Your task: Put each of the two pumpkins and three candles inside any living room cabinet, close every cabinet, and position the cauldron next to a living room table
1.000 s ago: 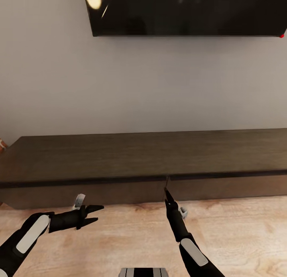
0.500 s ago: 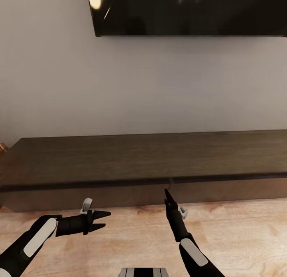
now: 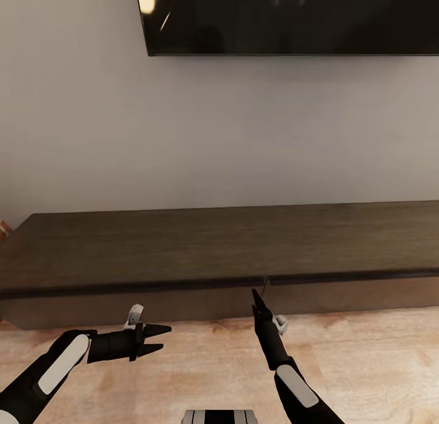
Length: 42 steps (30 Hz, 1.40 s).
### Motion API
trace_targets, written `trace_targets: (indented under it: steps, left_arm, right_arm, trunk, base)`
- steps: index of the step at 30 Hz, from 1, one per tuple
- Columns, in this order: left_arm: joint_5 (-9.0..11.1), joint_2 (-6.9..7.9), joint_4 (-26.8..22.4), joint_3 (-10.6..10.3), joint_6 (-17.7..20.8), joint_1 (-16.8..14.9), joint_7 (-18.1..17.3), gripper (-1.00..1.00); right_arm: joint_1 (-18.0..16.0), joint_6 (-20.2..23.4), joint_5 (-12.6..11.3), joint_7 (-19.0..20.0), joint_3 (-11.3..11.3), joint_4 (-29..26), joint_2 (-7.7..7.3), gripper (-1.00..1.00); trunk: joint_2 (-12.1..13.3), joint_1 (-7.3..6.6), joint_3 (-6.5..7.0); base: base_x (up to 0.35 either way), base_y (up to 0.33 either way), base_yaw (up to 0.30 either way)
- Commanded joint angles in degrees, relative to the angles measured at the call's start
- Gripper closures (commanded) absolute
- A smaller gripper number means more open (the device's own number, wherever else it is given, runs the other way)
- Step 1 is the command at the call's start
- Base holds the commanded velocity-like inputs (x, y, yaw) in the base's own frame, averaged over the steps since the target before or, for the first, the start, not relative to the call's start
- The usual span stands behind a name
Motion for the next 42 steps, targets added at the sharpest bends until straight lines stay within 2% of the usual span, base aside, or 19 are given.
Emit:
trace_targets:
  steps: [1,42]
  left_arm:
    - [0.1,0.04,0.0,-0.1,0.2,0.0,-0.2,-1.00]
    - [0.1,0.47,0.0,0.0,0.1,0.0,-0.3,-1.00]
  right_arm:
    - [-0.1,-0.5,-0.5,0.2,0.4,0.1,-0.05,-1.00]
    - [-0.1,-0.5,-0.3,0.1,0.4,0.1,0.04,-1.00]
  trunk:
    - [0.0,-0.01,-0.04]
    - [0.0,-0.01,-0.04]
  base:
    - [0.066,0.022,0.000]
    - [0.057,0.012,0.000]
